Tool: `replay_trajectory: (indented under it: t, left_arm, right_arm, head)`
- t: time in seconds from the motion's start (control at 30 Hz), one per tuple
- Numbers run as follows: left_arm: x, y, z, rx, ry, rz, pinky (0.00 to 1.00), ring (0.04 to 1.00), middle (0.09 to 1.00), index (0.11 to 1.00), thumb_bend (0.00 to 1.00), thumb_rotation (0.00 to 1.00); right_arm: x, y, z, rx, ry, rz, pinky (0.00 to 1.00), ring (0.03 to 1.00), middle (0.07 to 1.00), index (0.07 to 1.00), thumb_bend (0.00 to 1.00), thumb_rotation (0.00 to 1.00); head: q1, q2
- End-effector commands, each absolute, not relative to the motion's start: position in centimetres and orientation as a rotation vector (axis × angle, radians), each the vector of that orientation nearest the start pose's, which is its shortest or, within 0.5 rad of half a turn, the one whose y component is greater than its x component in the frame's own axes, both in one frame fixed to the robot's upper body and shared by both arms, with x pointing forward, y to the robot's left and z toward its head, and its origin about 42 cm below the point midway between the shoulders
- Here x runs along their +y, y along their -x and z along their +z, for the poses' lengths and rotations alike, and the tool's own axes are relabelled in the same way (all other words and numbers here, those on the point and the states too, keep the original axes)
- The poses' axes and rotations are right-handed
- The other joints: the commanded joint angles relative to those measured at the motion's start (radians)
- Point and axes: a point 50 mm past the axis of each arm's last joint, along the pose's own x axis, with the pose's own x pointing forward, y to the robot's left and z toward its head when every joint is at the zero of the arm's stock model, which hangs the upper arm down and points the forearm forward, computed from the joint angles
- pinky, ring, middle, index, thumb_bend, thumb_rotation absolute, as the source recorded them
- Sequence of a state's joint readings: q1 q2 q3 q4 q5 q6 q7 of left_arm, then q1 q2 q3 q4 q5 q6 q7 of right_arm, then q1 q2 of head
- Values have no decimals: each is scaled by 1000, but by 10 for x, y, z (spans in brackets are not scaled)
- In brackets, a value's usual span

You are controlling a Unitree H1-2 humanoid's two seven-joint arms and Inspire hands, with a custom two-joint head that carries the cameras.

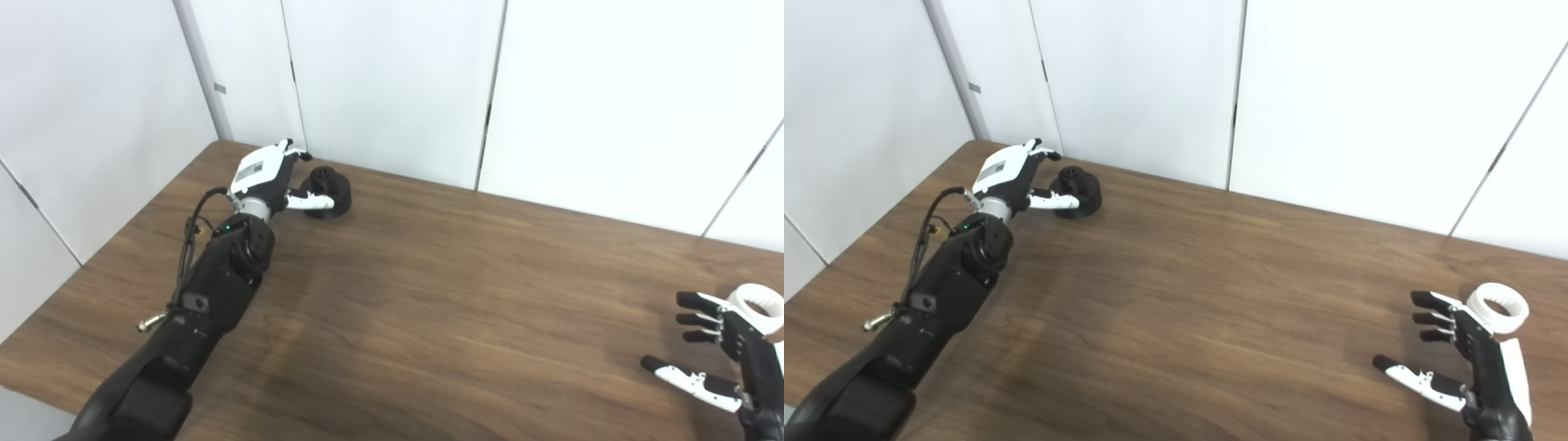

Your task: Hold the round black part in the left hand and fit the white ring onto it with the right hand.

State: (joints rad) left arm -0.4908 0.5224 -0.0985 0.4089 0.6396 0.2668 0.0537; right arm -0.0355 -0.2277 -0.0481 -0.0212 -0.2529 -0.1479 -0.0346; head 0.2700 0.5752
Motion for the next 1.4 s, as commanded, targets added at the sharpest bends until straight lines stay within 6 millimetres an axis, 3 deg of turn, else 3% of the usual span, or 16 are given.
replay_trajectory:
  t: [0.0,0.5,0.87,1.37]
  left_arm:
    - [391,-449,235,53,-1218,319,1000,1000,1000,825,1000,497]
    - [401,-461,228,112,-1217,328,1000,1000,1000,829,1000,507]
    - [399,-465,222,127,-1214,304,983,1000,1000,827,1000,518]
    - [391,-472,209,153,-1207,272,979,1000,1000,821,1000,509]
  right_arm:
    - [-296,-300,150,-280,487,-56,588,685,742,712,735,44]
    - [-296,-296,147,-272,483,-57,589,673,740,711,732,37]
    - [-297,-294,148,-271,484,-65,591,672,738,711,734,65]
    - [-297,-289,152,-273,493,-74,576,662,730,705,729,27]
  head:
    - [1,0]
    - [-9,7]
    - [-19,10]
    - [-36,18]
